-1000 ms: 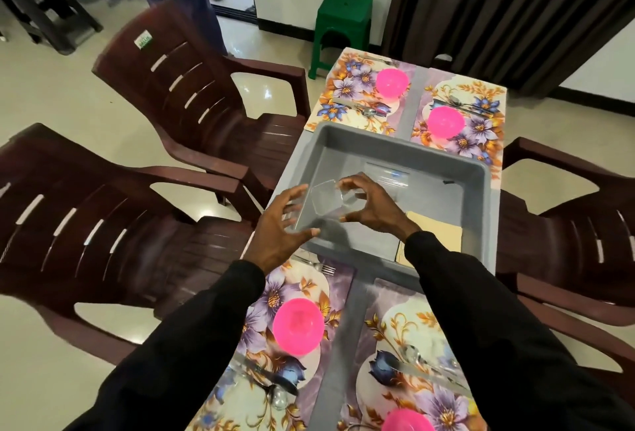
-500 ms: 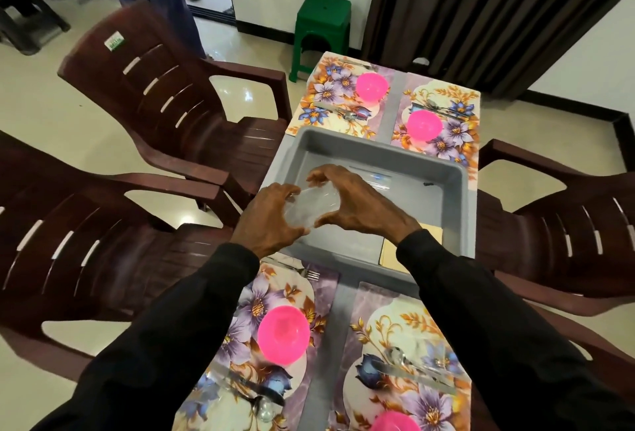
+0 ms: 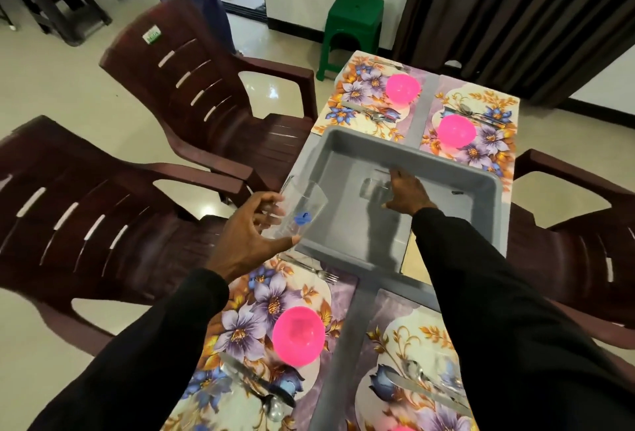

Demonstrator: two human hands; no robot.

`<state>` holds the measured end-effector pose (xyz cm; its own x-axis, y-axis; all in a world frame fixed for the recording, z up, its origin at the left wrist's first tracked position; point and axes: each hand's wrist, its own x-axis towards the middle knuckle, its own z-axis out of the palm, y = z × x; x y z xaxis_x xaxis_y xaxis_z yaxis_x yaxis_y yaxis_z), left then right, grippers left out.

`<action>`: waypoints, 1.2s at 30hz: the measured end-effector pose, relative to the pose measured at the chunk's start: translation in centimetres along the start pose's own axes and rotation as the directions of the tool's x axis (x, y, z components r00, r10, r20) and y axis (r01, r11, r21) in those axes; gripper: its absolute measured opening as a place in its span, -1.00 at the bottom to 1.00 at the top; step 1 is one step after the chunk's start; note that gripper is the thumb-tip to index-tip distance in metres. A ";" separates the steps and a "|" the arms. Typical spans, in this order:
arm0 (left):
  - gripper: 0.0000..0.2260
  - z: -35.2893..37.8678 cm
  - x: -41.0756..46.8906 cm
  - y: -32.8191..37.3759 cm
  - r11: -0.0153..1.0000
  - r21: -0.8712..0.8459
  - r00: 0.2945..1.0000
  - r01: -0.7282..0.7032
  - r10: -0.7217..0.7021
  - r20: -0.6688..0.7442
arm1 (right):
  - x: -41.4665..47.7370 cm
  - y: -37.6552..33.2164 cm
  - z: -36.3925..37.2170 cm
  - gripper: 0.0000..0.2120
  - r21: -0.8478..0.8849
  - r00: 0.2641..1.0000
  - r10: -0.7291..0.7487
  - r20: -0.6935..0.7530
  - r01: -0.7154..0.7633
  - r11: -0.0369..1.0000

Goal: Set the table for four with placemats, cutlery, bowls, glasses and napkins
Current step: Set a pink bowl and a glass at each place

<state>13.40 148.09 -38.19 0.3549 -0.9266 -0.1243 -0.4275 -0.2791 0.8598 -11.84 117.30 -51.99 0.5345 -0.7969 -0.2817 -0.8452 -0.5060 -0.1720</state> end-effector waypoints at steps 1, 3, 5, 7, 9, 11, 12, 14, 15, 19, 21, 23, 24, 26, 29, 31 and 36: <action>-0.31 -0.4 -0.4 0.1 1.000 -0.019 1.000 -0.011 0.011 0.003 | 0.0 -0.5 0.5 -0.11 -0.037 0.999 0.018 -0.026 -0.019 0.999; -0.30 -0.9 -1.3 0.3 0.997 -0.067 1.000 -0.029 0.029 -0.001 | -0.2 -1.2 1.6 -0.26 -0.044 0.995 0.046 -0.091 -0.050 0.998; -0.34 -1.4 -2.0 0.4 0.992 -0.122 0.999 -0.040 0.039 -0.014 | -0.8 -1.9 2.2 -0.37 0.013 0.995 0.052 -0.087 -0.051 0.999; -0.35 -2.0 -2.7 0.3 0.987 -0.155 0.999 -0.049 0.046 -0.029 | -1.5 -2.4 2.6 -0.38 0.157 0.997 0.042 -0.068 -0.030 0.987; -0.36 -2.4 -3.4 0.6 0.983 -0.173 0.998 -0.059 0.052 -0.045 | -2.7 -3.0 2.8 -0.35 0.394 0.993 0.076 -0.094 -0.032 0.919; -0.34 -2.6 -4.1 0.9 0.976 -0.212 0.997 -0.052 0.040 -0.062 | -4.3 -3.9 2.3 -0.32 0.594 0.979 0.127 -0.162 -0.007 0.804; -0.32 -2.7 -4.4 1.1 0.972 -0.231 0.997 -0.047 0.032 -0.069 | -5.2 -4.5 1.9 -0.32 0.654 0.972 0.134 -0.194 0.026 0.756; -0.31 -2.9 -5.1 1.4 0.966 -0.254 0.997 -0.043 0.024 -0.078 | -7.2 -5.9 0.4 -0.33 0.727 0.960 0.129 -0.250 0.098 0.680; -0.32 -3.1 -5.4 1.5 0.964 -0.261 0.997 -0.042 0.022 -0.080 | -8.1 -6.6 -0.5 -0.34 0.757 0.957 0.125 -0.261 0.123 0.642; -0.33 -3.9 -6.8 1.9 0.958 -0.279 0.995 -0.065 0.040 -0.095 | -11.7 -9.2 -3.7 -0.39 0.829 0.950 0.130 -0.283 0.174 0.532; -0.34 -4.5 -7.6 2.1 0.955 -0.288 0.993 -0.074 0.045 -0.108 | -13.4 -10.2 -5.0 -0.41 0.852 0.945 0.135 -0.296 0.198 0.485; -0.36 -5.5 -8.7 2.2 0.949 -0.298 0.990 -0.100 0.064 -0.126 | -15.1 -11.6 -6.5 -0.43 0.860 0.939 0.131 -0.319 0.229 0.455; -0.38 -6.0 -9.2 2.2 0.947 -0.301 0.988 -0.113 0.075 -0.137 | -15.9 -12.4 -7.3 -0.43 0.866 0.937 0.123 -0.328 0.246 0.436; -0.38 -7.4 -10.5 2.4 0.938 -0.316 0.982 -0.143 0.093 -0.167 | -17.7 -14.6 -9.0 -0.44 0.881 0.938 0.093 -0.334 0.276 0.383; -0.38 -10.2 -12.9 2.3 0.919 -0.354 0.970 -0.175 0.100 -0.221 | -20.5 -18.6 -11.2 -0.47 0.899 0.943 0.029 -0.333 0.307 0.313; -0.37 -12.4 -14.6 1.9 0.908 -0.366 0.960 -0.201 0.108 -0.259 | -22.6 -21.8 -12.3 -0.43 0.902 0.940 -0.026 -0.340 0.333 0.273; -0.37 -17.8 -19.1 0.2 0.894 -0.380 0.948 -0.238 0.128 -0.292 | -27.8 -30.0 -14.0 -0.43 0.887 0.919 -0.137 -0.371 0.394 0.240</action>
<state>21.34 170.25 -26.80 0.5241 -0.8405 0.1370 -0.1508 0.0668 0.9863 -1.28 150.01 -25.75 0.6084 -0.7853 0.1144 0.0028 -0.1421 -0.9899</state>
